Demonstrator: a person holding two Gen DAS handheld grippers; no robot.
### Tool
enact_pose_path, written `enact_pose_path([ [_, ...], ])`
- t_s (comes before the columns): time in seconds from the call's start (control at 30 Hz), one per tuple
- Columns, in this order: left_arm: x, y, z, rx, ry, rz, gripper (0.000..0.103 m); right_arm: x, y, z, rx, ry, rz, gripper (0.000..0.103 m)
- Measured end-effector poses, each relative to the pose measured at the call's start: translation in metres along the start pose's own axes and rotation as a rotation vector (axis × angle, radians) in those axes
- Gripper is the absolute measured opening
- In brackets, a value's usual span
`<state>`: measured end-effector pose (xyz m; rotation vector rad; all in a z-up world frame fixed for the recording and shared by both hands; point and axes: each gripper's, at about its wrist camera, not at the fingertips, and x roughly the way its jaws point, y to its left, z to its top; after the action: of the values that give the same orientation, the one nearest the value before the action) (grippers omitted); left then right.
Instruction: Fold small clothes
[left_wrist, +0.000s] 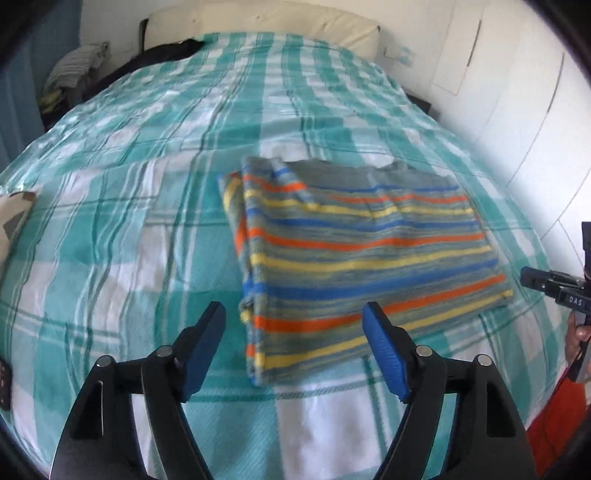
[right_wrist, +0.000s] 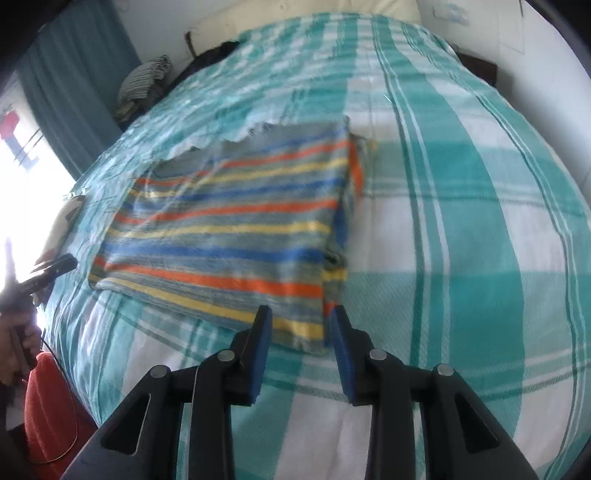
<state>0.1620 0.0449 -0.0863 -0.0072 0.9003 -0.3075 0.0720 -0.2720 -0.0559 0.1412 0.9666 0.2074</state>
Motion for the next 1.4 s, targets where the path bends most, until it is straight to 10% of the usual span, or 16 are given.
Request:
enact_pose_path([
  [0.23,0.068,-0.007,-0.038,-0.012,0.179,0.027,0.082,0.062,0.017,-0.013,0.0,0.094,-0.032,0.034],
  [0.47,0.008,-0.03,-0.072,0.045,0.075,0.037,0.082,0.025,-0.008,-0.057,0.153,0.04,-0.02,0.031],
  [0.63,-0.007,-0.067,-0.084,0.034,-0.029,0.014,0.097,-0.015,0.008,-0.088,0.148,-0.101,-0.119,0.063],
  [0.8,0.04,-0.088,-0.102,0.092,0.09,0.043,0.099,0.004,0.017,-0.106,0.116,-0.033,-0.22,0.063],
  [1.4,0.048,-0.095,-0.116,0.152,0.037,0.078,0.102,0.019,0.041,-0.126,-0.055,-0.074,-0.39,0.071],
])
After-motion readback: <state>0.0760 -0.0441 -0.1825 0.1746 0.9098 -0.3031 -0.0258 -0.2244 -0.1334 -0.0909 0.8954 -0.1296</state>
